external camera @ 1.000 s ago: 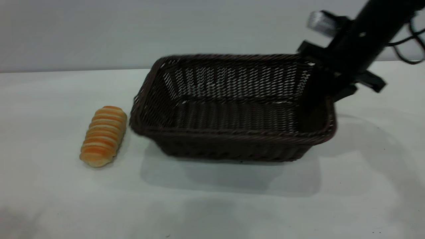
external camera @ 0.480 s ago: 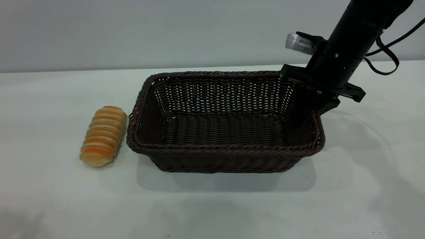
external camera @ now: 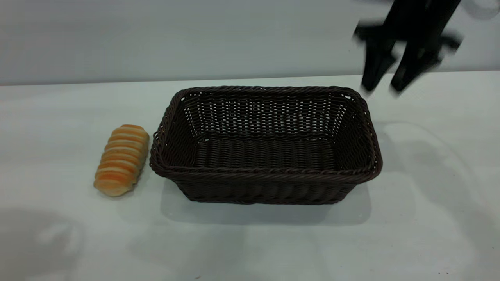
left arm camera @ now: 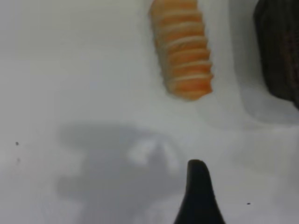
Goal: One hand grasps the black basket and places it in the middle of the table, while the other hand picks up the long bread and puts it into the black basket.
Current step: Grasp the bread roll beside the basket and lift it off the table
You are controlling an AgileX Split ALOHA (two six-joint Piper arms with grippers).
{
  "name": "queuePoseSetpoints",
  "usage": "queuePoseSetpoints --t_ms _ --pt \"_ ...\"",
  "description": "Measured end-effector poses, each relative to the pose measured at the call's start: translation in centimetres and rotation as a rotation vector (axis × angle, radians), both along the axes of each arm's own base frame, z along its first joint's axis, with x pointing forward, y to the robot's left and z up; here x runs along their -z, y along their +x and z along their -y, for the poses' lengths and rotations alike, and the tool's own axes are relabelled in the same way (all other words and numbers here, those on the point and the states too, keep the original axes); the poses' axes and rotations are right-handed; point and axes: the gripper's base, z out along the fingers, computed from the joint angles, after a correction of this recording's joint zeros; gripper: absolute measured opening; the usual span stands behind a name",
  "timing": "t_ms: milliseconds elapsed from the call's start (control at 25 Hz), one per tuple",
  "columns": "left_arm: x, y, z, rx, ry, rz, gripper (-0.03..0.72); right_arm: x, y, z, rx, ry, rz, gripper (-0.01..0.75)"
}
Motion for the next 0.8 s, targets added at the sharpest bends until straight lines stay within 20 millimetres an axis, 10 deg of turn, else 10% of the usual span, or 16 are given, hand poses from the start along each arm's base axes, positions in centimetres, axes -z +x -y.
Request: queuePoseSetpoints --t_ms 240,400,800 --pt "3.8 4.6 0.0 -0.005 0.002 -0.123 0.568 -12.5 -5.9 0.5 -0.085 0.017 0.212 0.446" --pt "6.4 7.5 0.5 0.011 0.006 -0.181 0.568 -16.7 -12.3 -0.4 -0.17 0.037 0.296 0.426" --pt "13.3 14.4 3.5 0.073 0.03 -0.207 0.568 -14.2 -24.2 0.2 -0.197 0.114 0.219 0.425"
